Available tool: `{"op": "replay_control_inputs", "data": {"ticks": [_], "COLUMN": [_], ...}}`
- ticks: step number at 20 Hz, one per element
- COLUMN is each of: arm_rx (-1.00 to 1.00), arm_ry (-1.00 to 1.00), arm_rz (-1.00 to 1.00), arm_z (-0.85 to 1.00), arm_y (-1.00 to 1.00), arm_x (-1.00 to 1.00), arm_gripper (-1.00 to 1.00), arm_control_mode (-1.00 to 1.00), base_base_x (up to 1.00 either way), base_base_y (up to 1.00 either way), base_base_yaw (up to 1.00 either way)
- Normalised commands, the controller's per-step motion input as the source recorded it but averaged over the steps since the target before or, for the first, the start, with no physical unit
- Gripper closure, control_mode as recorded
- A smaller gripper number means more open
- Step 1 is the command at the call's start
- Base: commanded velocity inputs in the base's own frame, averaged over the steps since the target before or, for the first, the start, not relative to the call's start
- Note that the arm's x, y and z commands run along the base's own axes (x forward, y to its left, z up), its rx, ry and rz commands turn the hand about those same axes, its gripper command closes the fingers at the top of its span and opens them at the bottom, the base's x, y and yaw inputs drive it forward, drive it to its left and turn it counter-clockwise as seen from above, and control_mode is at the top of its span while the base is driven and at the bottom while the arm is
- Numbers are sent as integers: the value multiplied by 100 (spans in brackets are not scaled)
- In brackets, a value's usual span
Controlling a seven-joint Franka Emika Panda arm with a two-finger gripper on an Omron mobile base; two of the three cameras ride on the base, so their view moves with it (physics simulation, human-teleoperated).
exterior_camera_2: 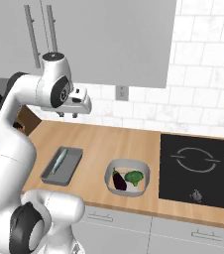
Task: Take the meat container that has the fish and place it on the second highest rack of the freezer. Then take the vegetable container that has the broccoli and eggplant and place it on the highest rack of the freezer.
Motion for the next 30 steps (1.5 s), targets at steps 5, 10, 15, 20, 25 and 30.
{"op": "replay_control_inputs", "data": {"ticks": [5,10,15,20,25,30], "arm_rx": [10,30,31,32,10,-4], "arm_ry": [9,24,26,35,16,9], "arm_rz": [-15,-60,-58,-63,-39,-12], "arm_z": [-29,-57,-78,-72,-47,-45], "arm_y": [-17,-72,-94,-100,-94,-42], "arm_x": [-46,-89,-74,-25,54,44], "arm_gripper": [-100,-100,-100,-100,-100,-100], "arm_control_mode": [-100,-100,-100,-100,-100,-100], "base_base_x": [0,0,0,0,0,0], "base_base_y": [0,0,0,0,0,0], "base_base_yaw": [0,0,0,0,0,0]}}
